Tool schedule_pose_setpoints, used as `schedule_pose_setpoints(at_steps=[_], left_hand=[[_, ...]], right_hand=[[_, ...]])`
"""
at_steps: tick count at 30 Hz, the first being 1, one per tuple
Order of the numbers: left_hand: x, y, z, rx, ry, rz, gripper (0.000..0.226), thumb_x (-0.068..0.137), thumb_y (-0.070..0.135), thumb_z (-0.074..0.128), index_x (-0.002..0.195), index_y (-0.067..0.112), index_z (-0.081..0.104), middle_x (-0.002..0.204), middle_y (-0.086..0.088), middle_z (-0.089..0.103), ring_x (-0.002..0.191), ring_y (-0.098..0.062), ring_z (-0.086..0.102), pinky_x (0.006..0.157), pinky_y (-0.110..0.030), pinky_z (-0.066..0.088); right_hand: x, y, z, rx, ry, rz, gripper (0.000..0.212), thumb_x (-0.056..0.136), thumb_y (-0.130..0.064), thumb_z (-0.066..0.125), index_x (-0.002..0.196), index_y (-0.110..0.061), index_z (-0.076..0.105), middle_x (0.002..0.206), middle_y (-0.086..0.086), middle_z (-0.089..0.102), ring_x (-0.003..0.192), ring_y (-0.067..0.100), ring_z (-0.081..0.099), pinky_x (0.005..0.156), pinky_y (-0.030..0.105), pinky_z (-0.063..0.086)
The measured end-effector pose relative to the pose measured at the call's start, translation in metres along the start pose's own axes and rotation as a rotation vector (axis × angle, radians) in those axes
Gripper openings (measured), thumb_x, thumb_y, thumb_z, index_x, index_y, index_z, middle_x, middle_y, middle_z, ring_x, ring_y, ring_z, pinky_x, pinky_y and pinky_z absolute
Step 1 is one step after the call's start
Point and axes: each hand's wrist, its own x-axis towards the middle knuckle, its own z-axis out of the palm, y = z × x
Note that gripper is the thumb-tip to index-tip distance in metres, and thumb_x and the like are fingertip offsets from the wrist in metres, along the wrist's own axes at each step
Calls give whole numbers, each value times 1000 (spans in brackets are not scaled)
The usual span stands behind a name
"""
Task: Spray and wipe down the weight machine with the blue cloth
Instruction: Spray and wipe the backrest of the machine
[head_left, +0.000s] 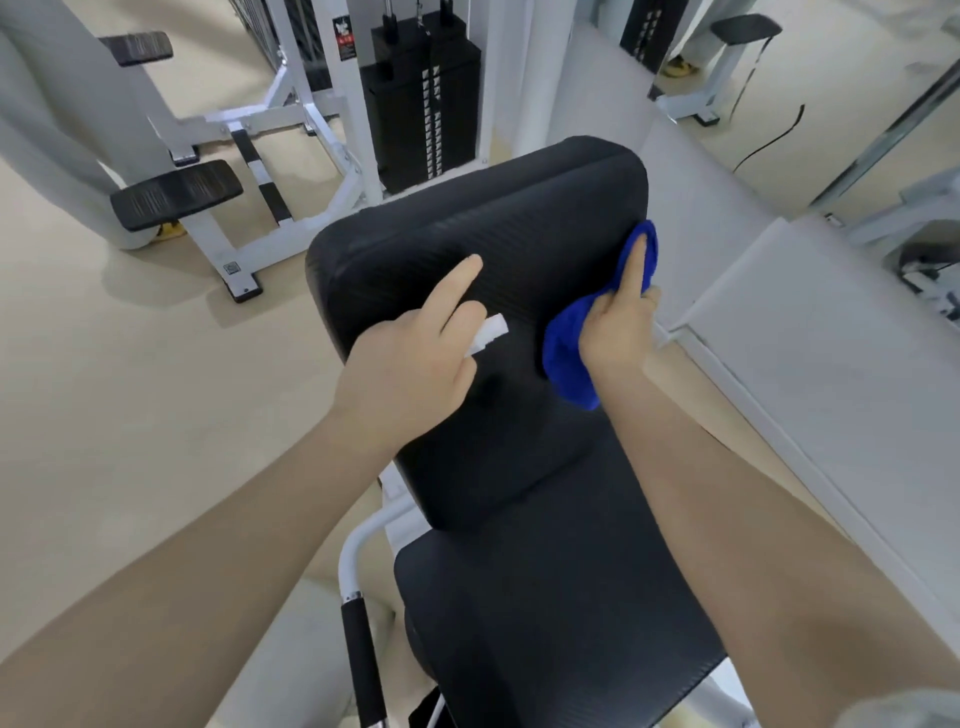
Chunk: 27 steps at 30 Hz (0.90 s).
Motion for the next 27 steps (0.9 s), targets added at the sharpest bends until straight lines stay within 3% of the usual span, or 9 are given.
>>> schedule_pose_setpoints(at_steps=[3,7,9,12,15,19,21,23,27], left_hand=[[-1,2,6,-6,27,11,16,73,10,47,80,6,60,125,-11,61,44,-12,24,41,-20,19],[-4,2,16,64,24,66,13,71,7,50,80,5,60,123,-14,61,41,-16,32,43,-22,21],[-5,2,17,85,2,75,14,71,7,52,82,6,60,123,-14,61,40,-18,39,43,-23,23],[-4,2,16,85,-13,58,17,72,9,49,84,6,61,122,-13,61,41,-18,41,44,-23,22],[-3,3,18,89,-6,72,20,71,8,47,84,5,63,115,-12,64,40,-18,42,44,-24,23],[-2,4,15,84,6,46,18,67,6,55,83,4,63,112,-12,65,43,-15,28,45,-23,21],[-2,3,10,38,19,25,16,67,8,53,80,4,62,105,-10,66,45,-14,24,43,-22,21],[-3,3,6,-50,-5,-24,17,69,16,45,75,7,58,86,-4,63,42,-17,36,38,-22,24],[-14,-2,-4,-271,11,-262,10,67,29,37,72,21,39,77,9,47,55,-19,45,42,-21,28]], right_hand=[[12,-16,-3,136,37,-12,59,97,-8,30,149,-28,9,126,13,39,72,4,41,67,10,34],[3,15,3,66,5,51,63,96,-5,32,149,-31,8,80,-4,32,64,9,37,72,22,33],[-3,32,6,40,-40,171,64,96,-4,31,149,-31,9,75,-6,30,62,8,36,75,26,34],[3,25,2,176,-17,213,62,94,-2,30,149,-27,18,84,-2,47,76,16,47,77,23,34],[7,0,-8,297,1,2,61,93,0,32,149,-20,17,118,9,56,96,18,52,71,13,35],[-11,10,0,115,-22,-102,66,92,-2,36,150,-21,10,83,1,44,65,15,43,68,27,42],[-17,15,6,39,-6,13,66,94,-5,36,150,-24,6,98,9,46,71,15,45,75,32,45],[-18,-2,6,109,25,28,65,94,-5,36,150,-23,7,116,11,43,80,14,44,76,26,40],[-42,-48,12,114,-16,-287,67,90,-6,43,149,-26,16,117,7,41,71,11,44,64,21,37]])
